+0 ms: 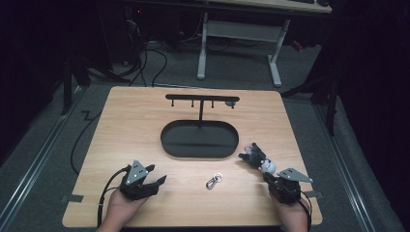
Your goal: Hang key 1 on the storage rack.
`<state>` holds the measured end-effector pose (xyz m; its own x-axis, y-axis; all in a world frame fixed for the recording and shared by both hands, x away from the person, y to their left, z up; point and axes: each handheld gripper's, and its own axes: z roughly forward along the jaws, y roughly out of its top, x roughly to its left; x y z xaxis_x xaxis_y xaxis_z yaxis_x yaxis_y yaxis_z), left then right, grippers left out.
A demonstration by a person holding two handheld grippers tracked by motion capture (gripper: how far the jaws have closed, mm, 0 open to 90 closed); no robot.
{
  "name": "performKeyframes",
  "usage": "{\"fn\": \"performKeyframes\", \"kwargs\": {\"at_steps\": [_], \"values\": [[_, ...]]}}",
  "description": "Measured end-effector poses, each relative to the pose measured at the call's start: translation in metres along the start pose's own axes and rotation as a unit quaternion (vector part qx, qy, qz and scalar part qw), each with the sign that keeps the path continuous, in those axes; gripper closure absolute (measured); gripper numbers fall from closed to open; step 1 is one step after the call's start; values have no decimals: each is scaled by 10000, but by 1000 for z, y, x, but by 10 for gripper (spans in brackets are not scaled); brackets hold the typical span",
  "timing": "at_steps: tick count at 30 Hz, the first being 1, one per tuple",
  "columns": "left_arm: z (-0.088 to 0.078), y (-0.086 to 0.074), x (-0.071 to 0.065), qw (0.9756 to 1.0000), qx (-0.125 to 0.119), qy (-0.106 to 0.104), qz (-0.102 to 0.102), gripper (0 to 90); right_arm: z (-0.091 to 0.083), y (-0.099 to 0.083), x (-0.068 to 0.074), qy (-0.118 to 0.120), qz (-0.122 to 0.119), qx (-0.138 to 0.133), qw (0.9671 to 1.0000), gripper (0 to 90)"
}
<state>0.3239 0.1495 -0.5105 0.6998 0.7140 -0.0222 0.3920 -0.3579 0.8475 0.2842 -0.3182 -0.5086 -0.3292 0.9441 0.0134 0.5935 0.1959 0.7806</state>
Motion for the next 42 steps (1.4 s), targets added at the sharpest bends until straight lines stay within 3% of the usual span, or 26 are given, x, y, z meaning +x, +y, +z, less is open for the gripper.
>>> {"fn": "performKeyframes", "kwargs": {"at_steps": [6, 11, 16, 17, 22, 29, 35, 42], "values": [[7, 1, -3, 9999, 41, -70, 134, 403, 1, -2, 4, 100, -54, 42, 9999, 794], [7, 1, -3, 9999, 23, -74, 107, 396, 3, 0, 8, 146, -87, 81, 9998, 748], [6, 0, -2, 9999, 67, -71, 106, 382, 6, 4, 12, 241, -112, 264, 9993, 707], [6, -1, -1, 9999, 66, -81, 60, 379, 8, 8, 14, 251, -110, 426, 9987, 677], [7, -2, -2, 9999, 77, -98, 87, 376, 9, 15, 19, 248, -209, 727, 9968, 667], [7, -1, -1, 9998, 72, -106, 140, 370, 9, 24, 22, 277, -423, 1220, 9912, 642], [8, -1, 0, 9997, 116, -142, 132, 355, 9, 33, 21, 361, -547, 1688, 9835, 593], [9, -1, -1, 9997, 161, -136, 103, 320, 8, 40, 21, 412, -665, 1973, 9772, 547]]}}
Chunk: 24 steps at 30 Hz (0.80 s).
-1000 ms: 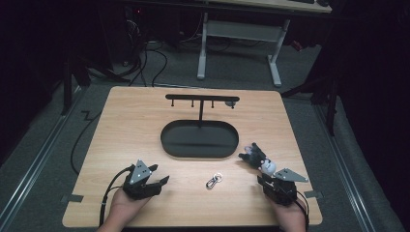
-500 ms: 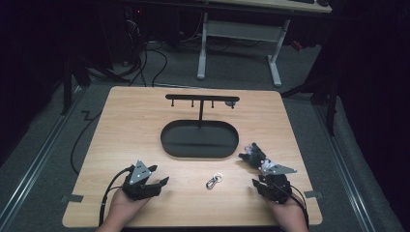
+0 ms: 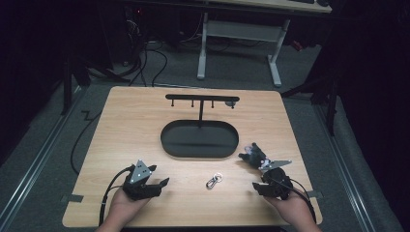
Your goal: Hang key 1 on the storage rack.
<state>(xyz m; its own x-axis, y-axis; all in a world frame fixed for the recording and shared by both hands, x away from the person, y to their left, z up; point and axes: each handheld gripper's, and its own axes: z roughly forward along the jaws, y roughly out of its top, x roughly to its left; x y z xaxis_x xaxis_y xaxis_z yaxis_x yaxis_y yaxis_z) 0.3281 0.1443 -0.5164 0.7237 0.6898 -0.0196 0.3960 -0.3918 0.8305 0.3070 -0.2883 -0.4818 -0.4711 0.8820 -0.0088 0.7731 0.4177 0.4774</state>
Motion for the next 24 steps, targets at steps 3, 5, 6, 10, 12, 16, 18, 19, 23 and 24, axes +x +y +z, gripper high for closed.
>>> {"fn": "performKeyframes", "kwargs": {"at_steps": [3, 5, 6, 10, 12, 16, 18, 19, 23, 24], "values": [[1, 0, -1, 10000, -5, 20, 35, 316, -1, 2, 0, 24, -39, 137, 9999, 530], [1, 0, -2, 10000, 11, 9, 54, 315, 0, 3, 0, 22, -86, 223, 9997, 518], [1, 0, -2, 10000, 11, 9, 54, 315, 0, 3, 0, 22, -86, 223, 9997, 518], [3, 0, -4, 9999, 52, 10, 134, 314, -1, 7, 0, 7, -251, 493, 9985, 479], [3, 0, -4, 9999, 61, 4, 145, 313, -1, 8, 0, 16, -284, 564, 9980, 462], [4, -1, -4, 9998, 81, -5, 159, 313, -3, 12, -2, 6, -394, 875, 9954, 403], [4, -1, -4, 9998, 85, -15, 161, 314, -3, 13, -6, -9, -471, 1037, 9935, 354], [4, -1, -4, 9998, 85, -15, 161, 313, -3, 13, -6, -9, -471, 1037, 9935, 354], [3, 0, -4, 9998, 100, -34, 175, 313, -4, 12, -12, -183, -470, 1216, 9913, 311], [4, -1, -5, 9998, 93, -38, 178, 314, -5, 12, -14, -178, -464, 1213, 9914, 299]]}}
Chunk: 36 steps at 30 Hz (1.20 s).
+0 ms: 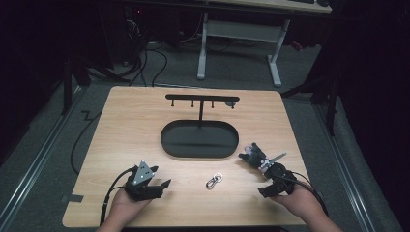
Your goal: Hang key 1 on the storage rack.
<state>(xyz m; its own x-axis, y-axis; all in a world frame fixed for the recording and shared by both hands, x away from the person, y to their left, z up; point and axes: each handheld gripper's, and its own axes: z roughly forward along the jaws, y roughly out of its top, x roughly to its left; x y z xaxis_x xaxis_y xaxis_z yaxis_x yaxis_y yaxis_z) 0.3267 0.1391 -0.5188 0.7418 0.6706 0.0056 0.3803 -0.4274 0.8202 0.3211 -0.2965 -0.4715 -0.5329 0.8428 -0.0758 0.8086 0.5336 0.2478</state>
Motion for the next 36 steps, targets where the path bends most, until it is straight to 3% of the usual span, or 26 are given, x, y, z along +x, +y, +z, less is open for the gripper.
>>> {"fn": "performKeyframes", "kwargs": {"at_steps": [4, 12, 16, 23, 28, 36], "values": [[0, 0, -1, 10000, 14, -15, 25, 313, -2, -1, -7, 117, -16, 73, 9999, 282], [1, 0, -2, 10000, 16, -36, 63, 313, -9, 2, -17, 87, 2, -21, 10000, 206], [2, 0, -2, 10000, 22, -44, 68, 314, -11, 9, -25, 221, 5, 2, 9998, 208], [4, 0, -3, 9999, 74, -58, 113, 314, -14, 22, -38, 205, 10, 0, 9998, 228], [4, 0, -3, 9999, 79, -54, 141, 313, -12, 33, -46, 249, 182, 22, 9995, 222], [5, 0, -3, 9998, 96, -49, 161, 313, -2, 44, -52, 350, 116, 149, 9992, 207]]}}
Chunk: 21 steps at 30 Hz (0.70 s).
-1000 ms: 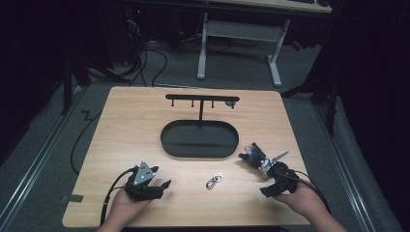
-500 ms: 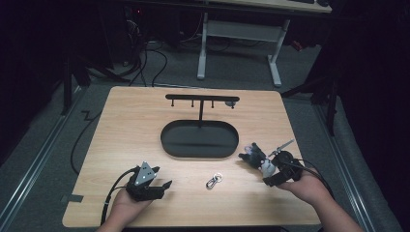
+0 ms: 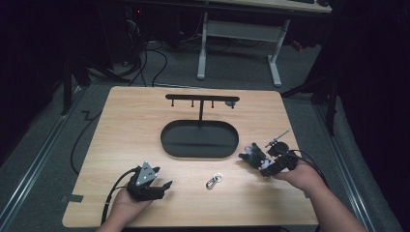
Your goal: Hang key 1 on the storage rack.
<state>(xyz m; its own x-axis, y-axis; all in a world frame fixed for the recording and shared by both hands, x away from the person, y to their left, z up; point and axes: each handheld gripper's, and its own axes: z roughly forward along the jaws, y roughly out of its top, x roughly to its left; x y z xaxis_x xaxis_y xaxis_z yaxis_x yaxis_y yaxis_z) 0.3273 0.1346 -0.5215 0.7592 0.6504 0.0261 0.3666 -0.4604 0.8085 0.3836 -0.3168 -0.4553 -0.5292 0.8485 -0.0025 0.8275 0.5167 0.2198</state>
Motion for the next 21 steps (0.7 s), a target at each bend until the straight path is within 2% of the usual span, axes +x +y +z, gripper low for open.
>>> {"fn": "performKeyframes", "kwargs": {"at_steps": [6, 9, 12, 15, 18, 19, 21], "values": [[0, 0, -1, 10000, 3, -5, 12, 313, 7, 4, -3, 77, -29, 37, 10000, 209], [1, 0, -2, 10000, 32, -10, 51, 314, 14, 5, -5, 60, -113, 86, 9999, 253], [2, -1, -2, 10000, 28, -2, 65, 314, 18, 5, -7, 132, -83, 124, 9998, 281], [3, -1, -3, 9999, 79, -19, 95, 314, 25, 4, -8, 54, -153, 231, 9996, 322], [3, -1, -3, 9999, 94, -30, 107, 314, 26, 4, -8, 32, -187, 222, 9996, 349], [3, -1, -3, 9999, 92, -45, 108, 314, 26, 4, -9, 79, -148, 127, 9998, 375], [4, -1, -3, 9999, 102, -45, 109, 314, 28, 3, -11, 104, -100, 119, 9998, 387]]}}
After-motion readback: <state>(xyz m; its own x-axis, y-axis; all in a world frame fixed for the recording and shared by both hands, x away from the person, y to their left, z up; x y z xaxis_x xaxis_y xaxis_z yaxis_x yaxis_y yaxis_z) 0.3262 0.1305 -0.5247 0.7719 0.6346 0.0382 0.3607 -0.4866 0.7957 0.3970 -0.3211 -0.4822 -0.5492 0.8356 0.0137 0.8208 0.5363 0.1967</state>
